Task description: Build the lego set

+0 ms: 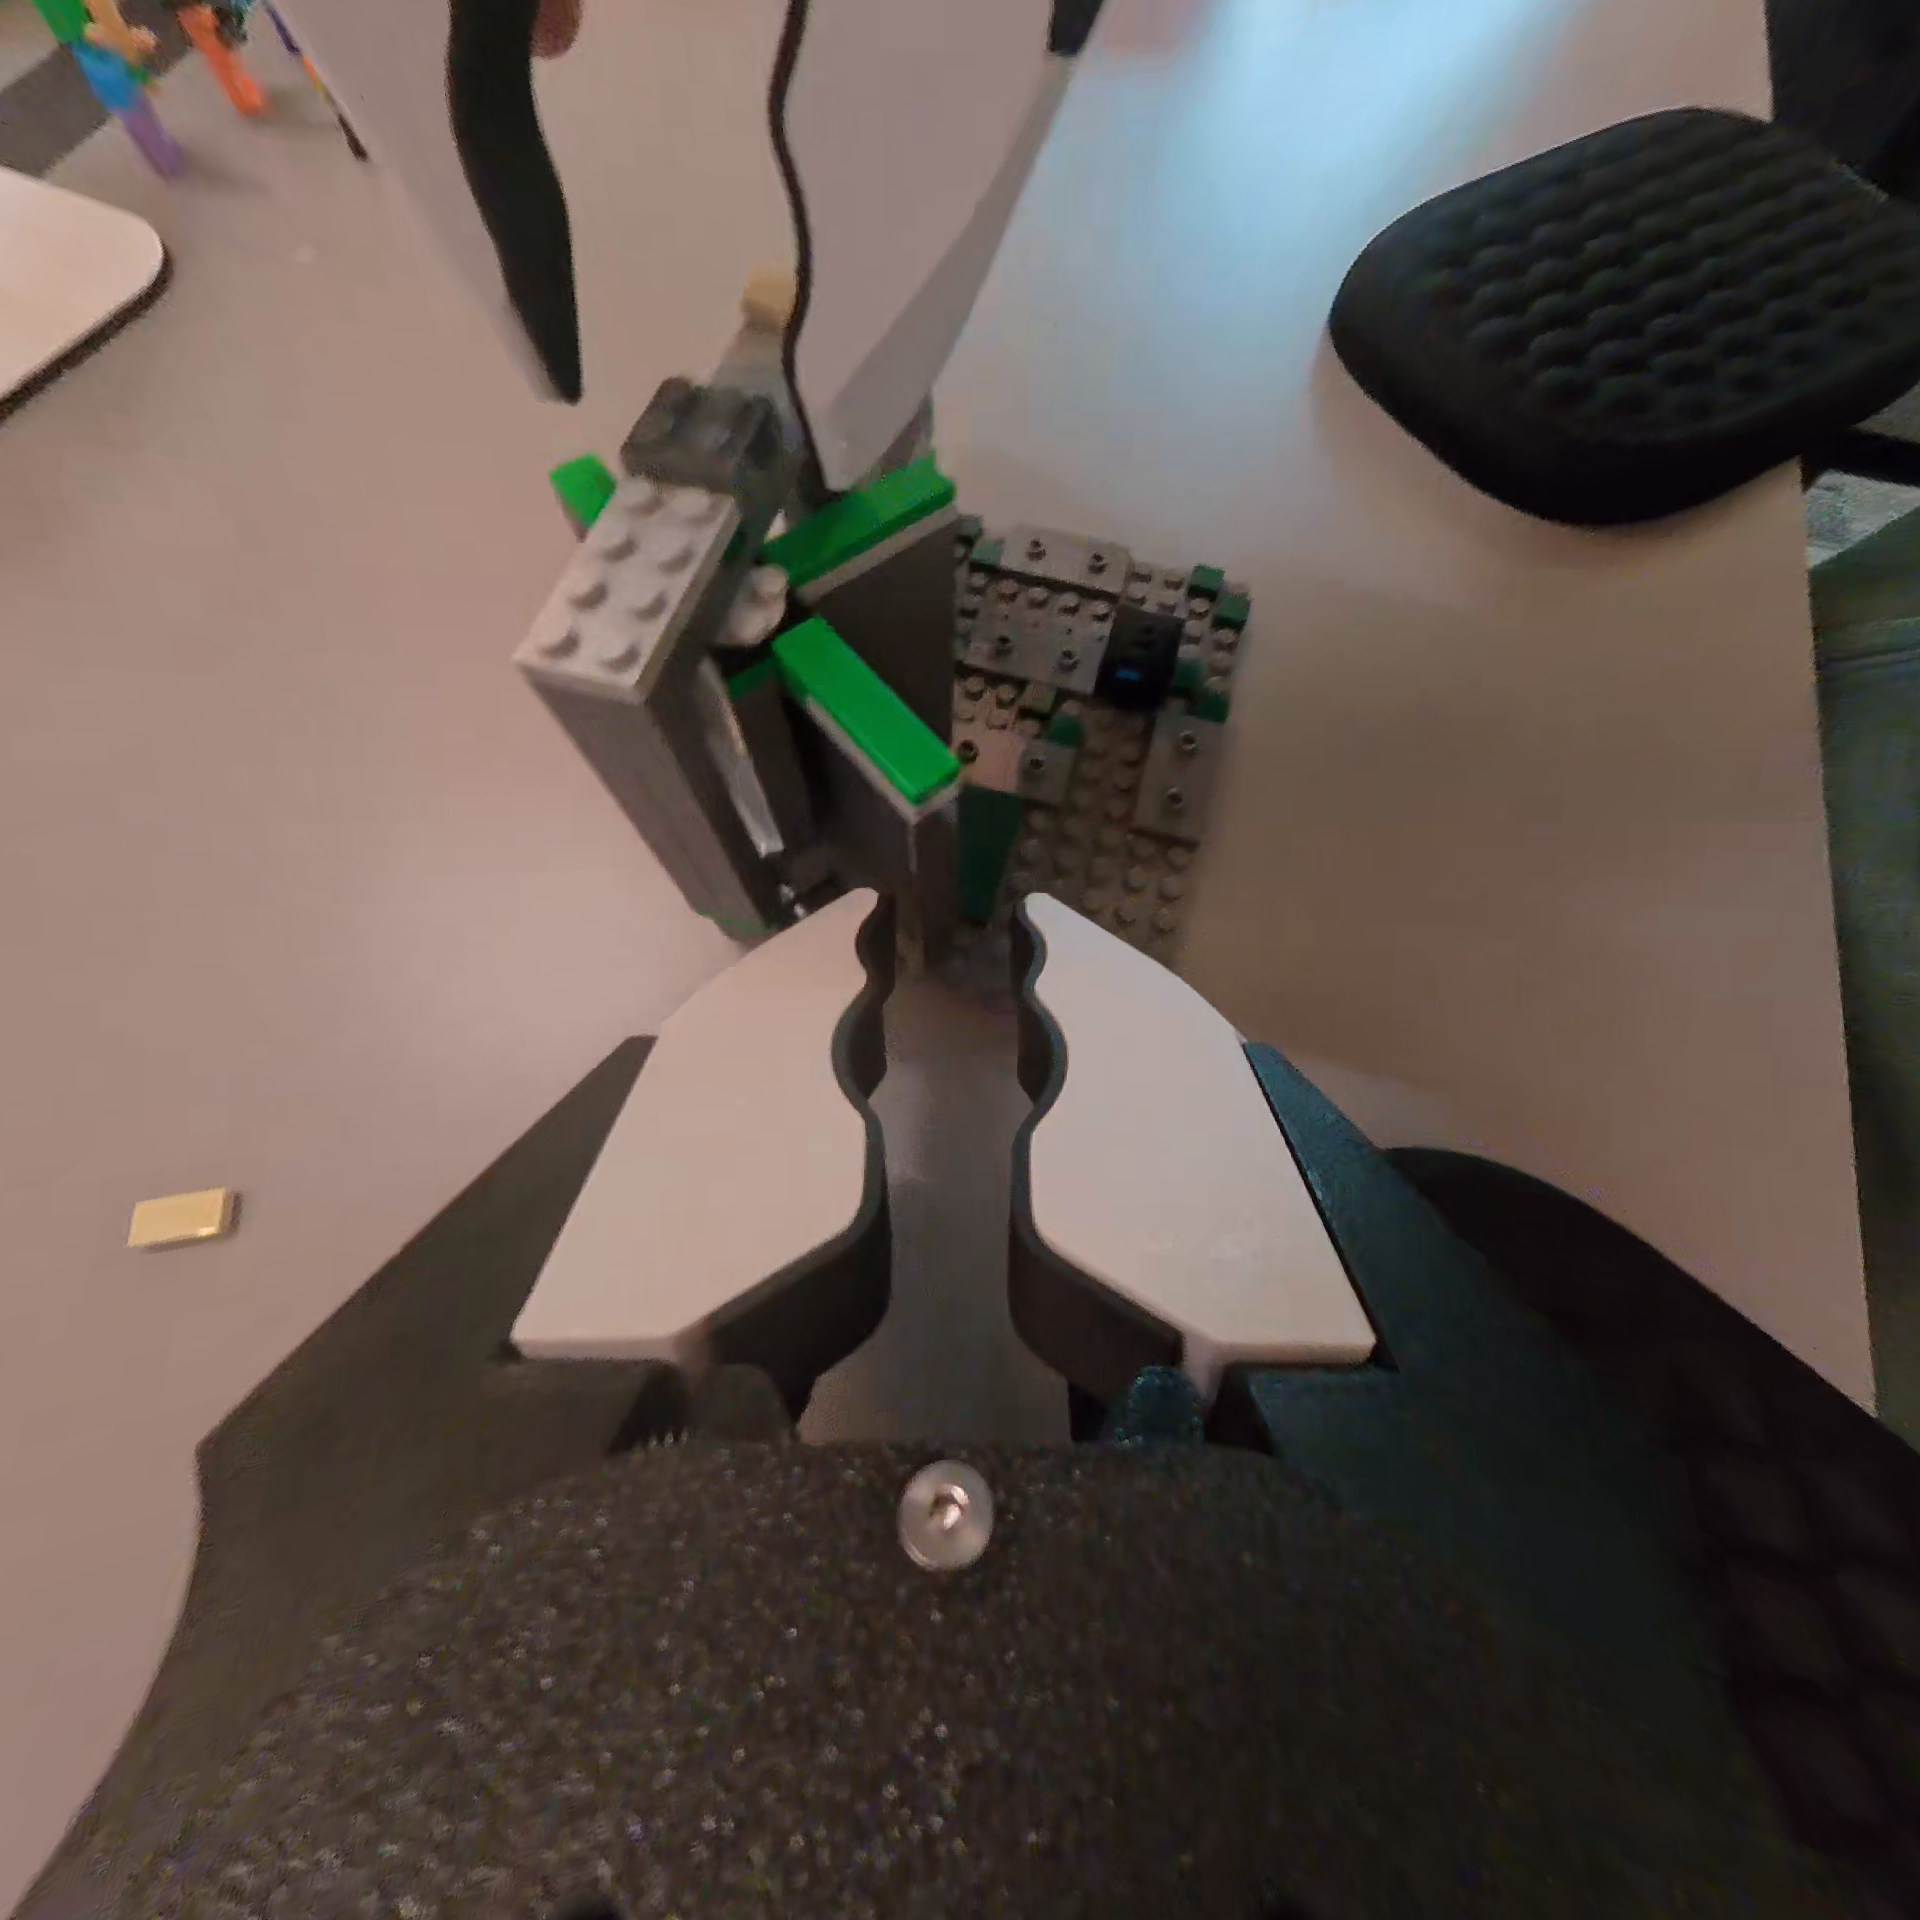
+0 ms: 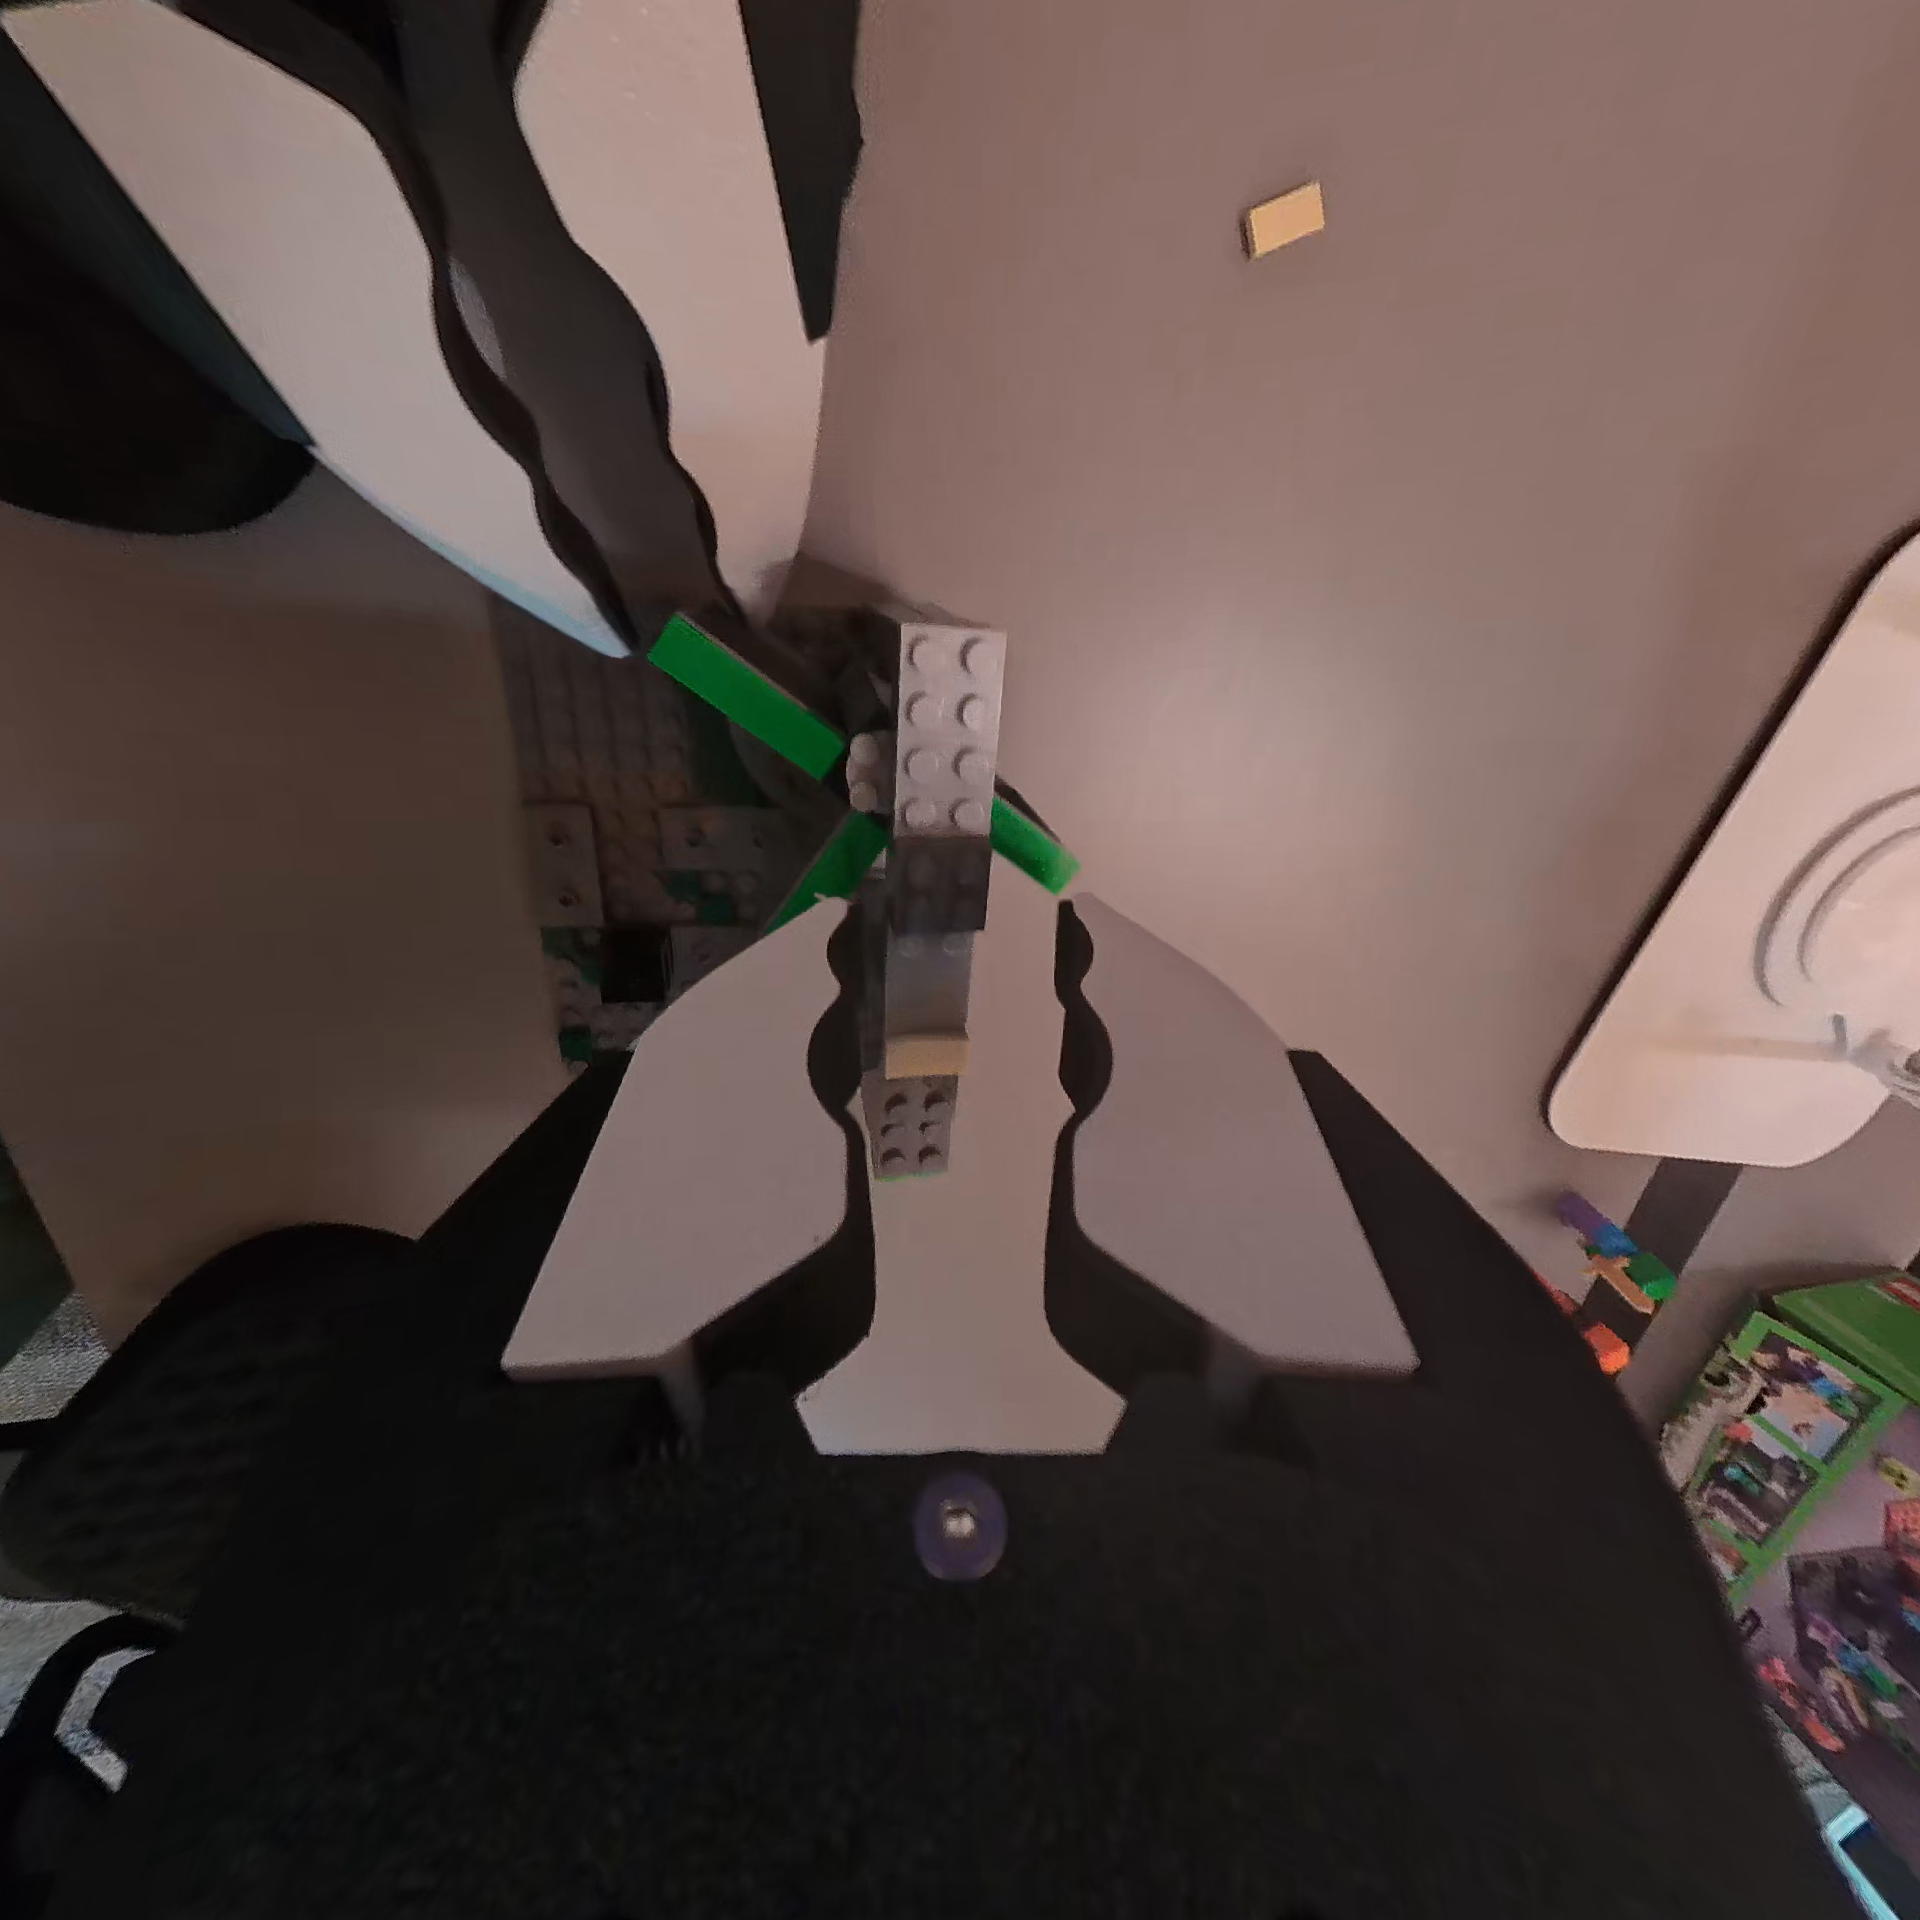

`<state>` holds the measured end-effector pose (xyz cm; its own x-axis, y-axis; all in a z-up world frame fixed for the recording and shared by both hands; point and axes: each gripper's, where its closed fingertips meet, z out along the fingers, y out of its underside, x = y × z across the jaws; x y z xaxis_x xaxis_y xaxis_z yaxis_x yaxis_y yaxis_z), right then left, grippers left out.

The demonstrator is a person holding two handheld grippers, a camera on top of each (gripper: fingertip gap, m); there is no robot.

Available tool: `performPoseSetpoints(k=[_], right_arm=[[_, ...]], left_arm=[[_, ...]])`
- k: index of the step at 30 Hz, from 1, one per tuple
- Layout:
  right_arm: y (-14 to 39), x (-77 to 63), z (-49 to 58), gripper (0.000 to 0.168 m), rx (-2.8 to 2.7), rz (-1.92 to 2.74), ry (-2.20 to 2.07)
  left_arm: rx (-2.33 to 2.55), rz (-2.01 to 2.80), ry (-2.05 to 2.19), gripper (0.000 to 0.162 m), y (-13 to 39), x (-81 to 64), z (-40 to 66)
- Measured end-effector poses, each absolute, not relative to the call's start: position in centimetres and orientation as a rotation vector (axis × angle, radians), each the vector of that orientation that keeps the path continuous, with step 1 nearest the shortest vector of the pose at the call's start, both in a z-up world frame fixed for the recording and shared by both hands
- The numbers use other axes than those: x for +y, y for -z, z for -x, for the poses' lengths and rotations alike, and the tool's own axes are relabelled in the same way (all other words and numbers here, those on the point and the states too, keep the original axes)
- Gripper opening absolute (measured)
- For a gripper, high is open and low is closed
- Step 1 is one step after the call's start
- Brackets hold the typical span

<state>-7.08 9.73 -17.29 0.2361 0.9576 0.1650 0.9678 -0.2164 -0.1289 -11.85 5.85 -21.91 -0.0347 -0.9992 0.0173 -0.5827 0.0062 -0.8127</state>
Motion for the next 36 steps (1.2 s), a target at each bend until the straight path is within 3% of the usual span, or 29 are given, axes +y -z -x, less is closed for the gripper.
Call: performPoseSetpoints(k=[1, 10, 15, 36], right_arm=[[17.2, 9.7, 6.9, 0.035, -1.816, 2.305, 0.073], [18.0, 8.9, 6.4, 0.044, -1.857, 2.241, 0.219], [18.5, 9.1, 6.4, 0.029, -1.897, 2.224, 0.209], [18.2, 10.0, 5.9, 0.022, -2.036, 2.094, 0.236]], left_arm=[[1.682, 1.620, 0.901, 0.021, 21.6, 5.5, 11.6], [1.673, 1.535, 0.974, 0.023, 20.5, 4.3, 10.6], [1.672, 1.519, 1.035, 0.026, 20.2, 3.9, 10.9], [1.782, 1.665, 0.887, 0.022, 22.8, 4.3, 13.4]])
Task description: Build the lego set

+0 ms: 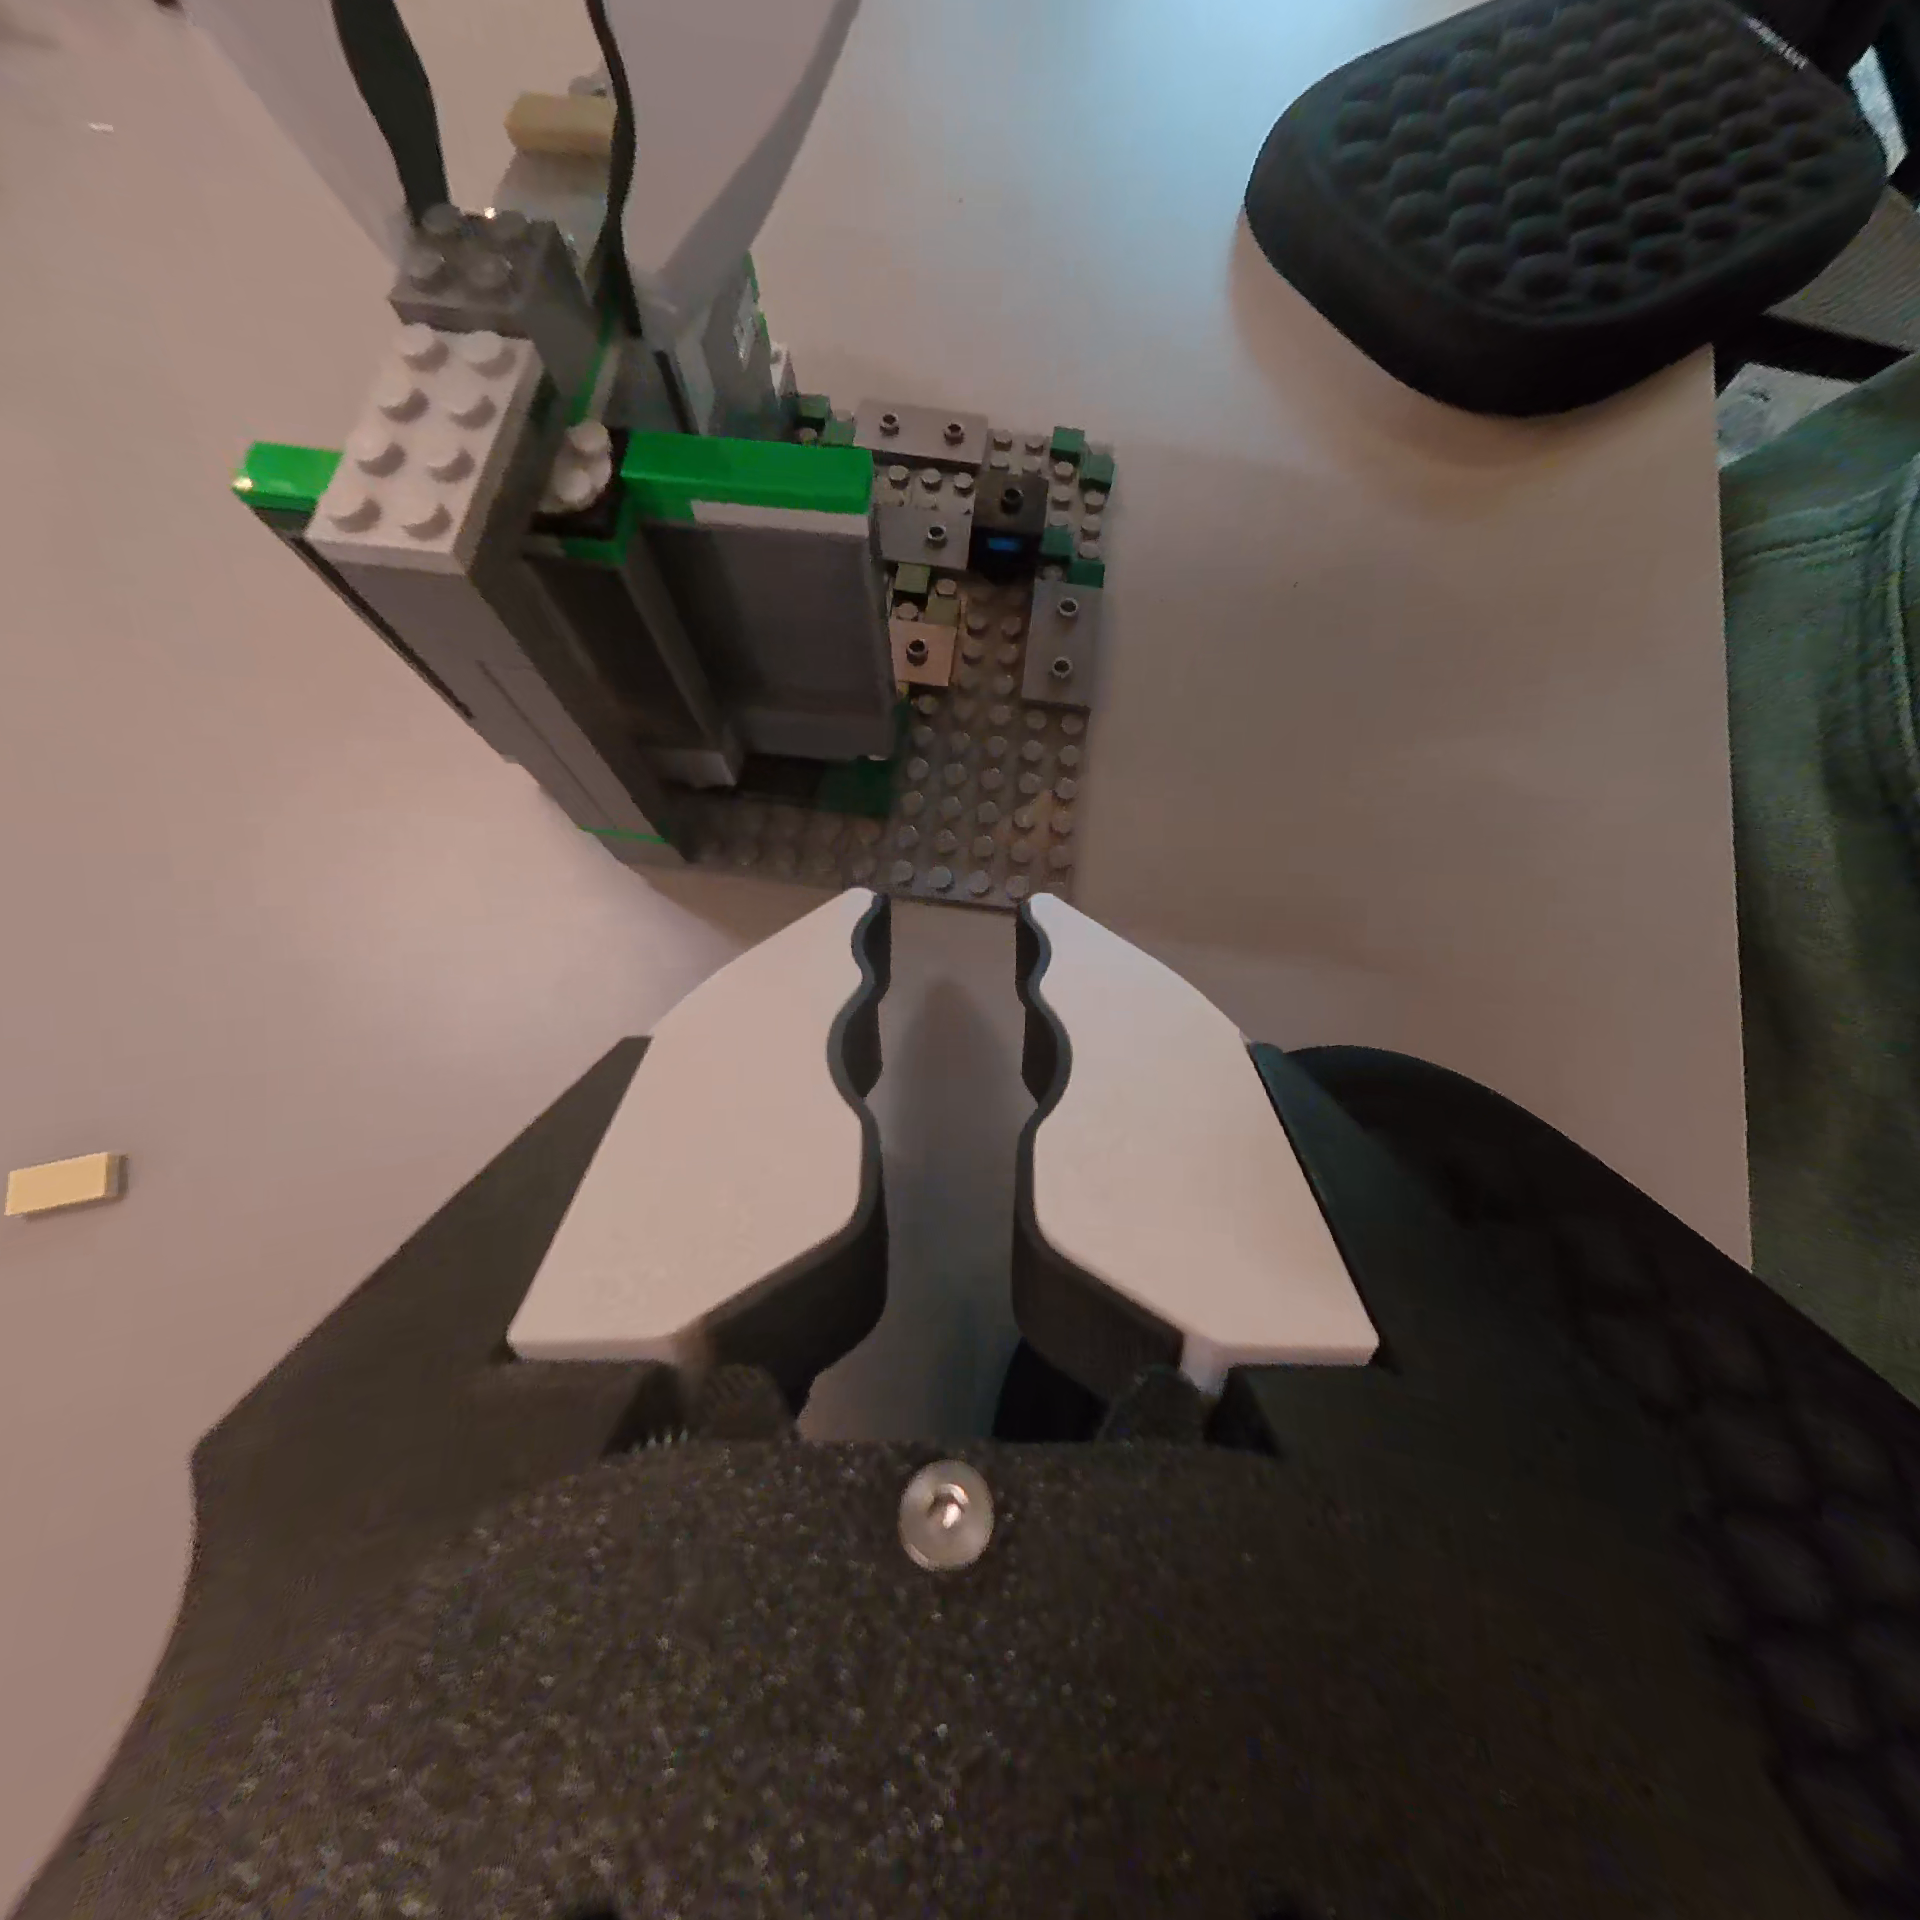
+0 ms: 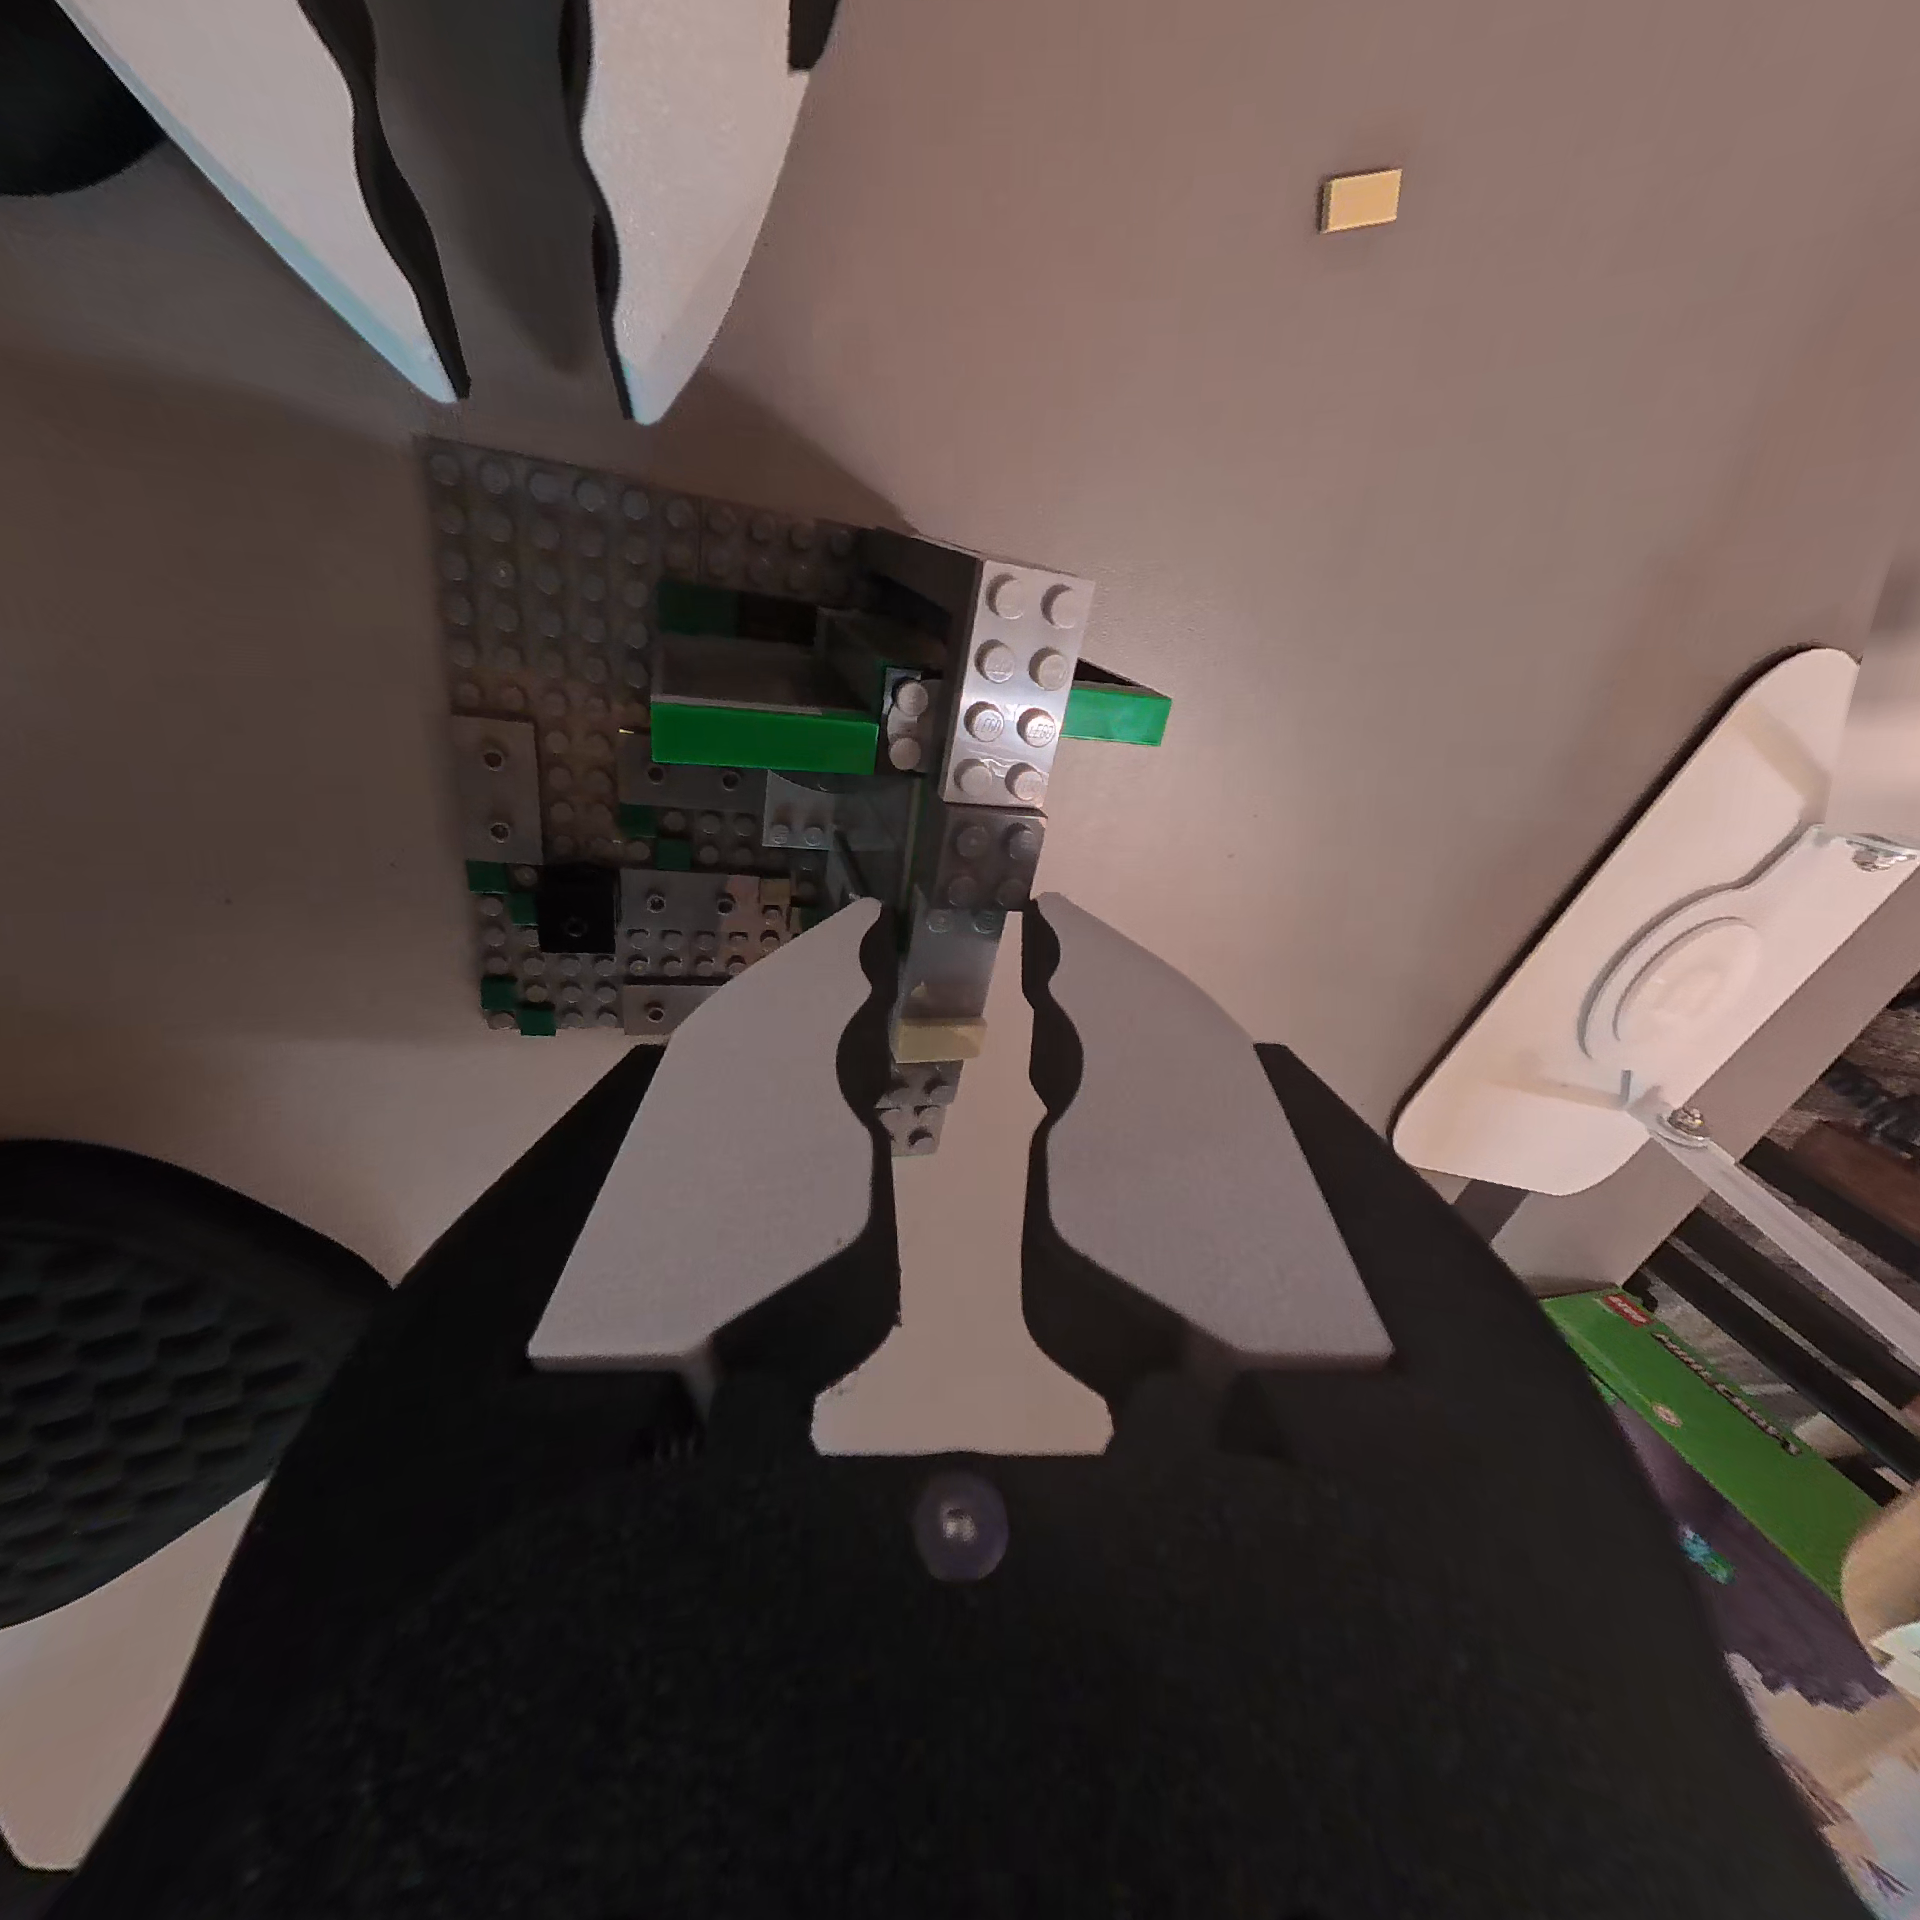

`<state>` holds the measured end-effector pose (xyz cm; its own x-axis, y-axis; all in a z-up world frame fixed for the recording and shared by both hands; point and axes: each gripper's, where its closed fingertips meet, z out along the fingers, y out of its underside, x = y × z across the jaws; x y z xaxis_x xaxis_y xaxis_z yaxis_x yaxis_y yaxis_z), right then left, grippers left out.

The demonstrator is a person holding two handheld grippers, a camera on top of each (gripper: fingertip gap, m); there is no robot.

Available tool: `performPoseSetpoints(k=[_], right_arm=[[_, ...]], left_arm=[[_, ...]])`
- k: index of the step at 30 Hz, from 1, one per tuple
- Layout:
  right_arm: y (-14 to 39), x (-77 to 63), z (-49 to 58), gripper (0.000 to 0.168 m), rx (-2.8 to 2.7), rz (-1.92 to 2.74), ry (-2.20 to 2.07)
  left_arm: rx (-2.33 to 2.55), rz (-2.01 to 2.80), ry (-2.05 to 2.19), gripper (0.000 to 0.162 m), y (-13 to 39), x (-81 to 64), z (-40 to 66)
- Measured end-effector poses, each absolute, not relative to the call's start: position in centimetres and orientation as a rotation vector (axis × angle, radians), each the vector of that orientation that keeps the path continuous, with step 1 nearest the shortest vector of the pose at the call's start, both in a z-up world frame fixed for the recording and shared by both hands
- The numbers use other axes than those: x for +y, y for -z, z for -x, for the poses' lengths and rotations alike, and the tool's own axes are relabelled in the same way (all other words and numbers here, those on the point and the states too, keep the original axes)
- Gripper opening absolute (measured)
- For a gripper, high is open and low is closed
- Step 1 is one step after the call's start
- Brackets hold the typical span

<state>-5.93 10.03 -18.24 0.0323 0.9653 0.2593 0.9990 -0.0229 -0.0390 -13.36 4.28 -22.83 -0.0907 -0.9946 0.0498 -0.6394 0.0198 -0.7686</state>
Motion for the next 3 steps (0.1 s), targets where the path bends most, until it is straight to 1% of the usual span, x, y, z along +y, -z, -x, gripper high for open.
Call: performPoseSetpoints(k=[3], right_arm=[[17.66, 10.02, 6.17, 0.023, -2.002, 2.110, 0.186]], left_arm=[[1.763, 1.734, 0.857, 0.022, 23.33, 4.66, 13.52]])
